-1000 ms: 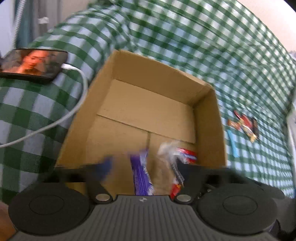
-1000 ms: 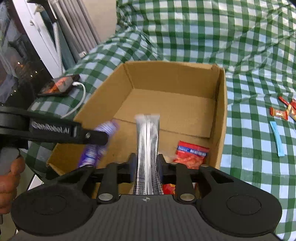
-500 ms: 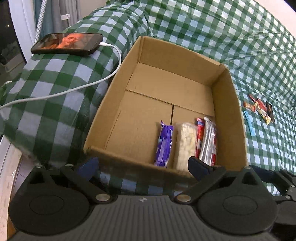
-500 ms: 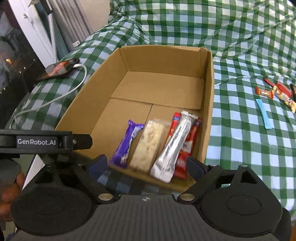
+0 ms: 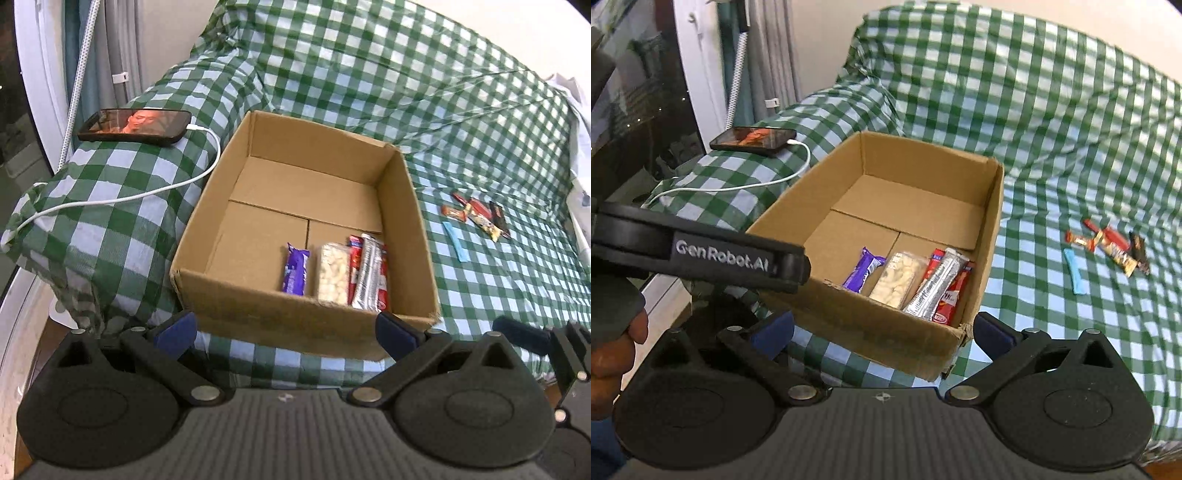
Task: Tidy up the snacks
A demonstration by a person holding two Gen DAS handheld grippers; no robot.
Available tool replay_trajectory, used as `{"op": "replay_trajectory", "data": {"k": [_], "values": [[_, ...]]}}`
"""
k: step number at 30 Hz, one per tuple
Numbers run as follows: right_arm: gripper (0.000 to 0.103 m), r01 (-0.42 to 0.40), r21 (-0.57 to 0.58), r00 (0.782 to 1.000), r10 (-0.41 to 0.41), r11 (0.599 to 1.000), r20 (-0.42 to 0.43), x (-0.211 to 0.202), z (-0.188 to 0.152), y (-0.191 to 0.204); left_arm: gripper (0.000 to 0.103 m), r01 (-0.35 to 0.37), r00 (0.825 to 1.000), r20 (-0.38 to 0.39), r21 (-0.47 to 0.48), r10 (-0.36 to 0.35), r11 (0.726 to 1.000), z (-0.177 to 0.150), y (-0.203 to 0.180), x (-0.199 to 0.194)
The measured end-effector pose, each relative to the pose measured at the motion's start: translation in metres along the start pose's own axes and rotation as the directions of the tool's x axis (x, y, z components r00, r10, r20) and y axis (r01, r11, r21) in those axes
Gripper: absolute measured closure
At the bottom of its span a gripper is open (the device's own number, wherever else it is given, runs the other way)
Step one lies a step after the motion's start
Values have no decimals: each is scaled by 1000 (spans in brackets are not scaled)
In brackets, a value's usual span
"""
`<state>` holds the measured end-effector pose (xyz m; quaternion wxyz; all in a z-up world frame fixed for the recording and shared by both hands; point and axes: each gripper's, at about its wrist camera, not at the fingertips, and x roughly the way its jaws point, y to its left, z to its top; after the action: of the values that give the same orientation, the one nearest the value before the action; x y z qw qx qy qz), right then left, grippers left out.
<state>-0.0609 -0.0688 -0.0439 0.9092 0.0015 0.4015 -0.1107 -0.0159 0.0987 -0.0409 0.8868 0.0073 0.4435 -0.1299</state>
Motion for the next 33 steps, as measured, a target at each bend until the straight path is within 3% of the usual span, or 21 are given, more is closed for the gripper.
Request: {"op": "replay_trajectory", "data": {"k": [13,33], "values": [[1,24,121,998,-30,992,54,-41,-20,-13,0,3,997,79,12,-4,1000,-22,-9,-42],[1,11,111,994,-23,994,108,-67,-36,-10,0,5,993,116,27,-9,1000,-32,-9,-65]]}}
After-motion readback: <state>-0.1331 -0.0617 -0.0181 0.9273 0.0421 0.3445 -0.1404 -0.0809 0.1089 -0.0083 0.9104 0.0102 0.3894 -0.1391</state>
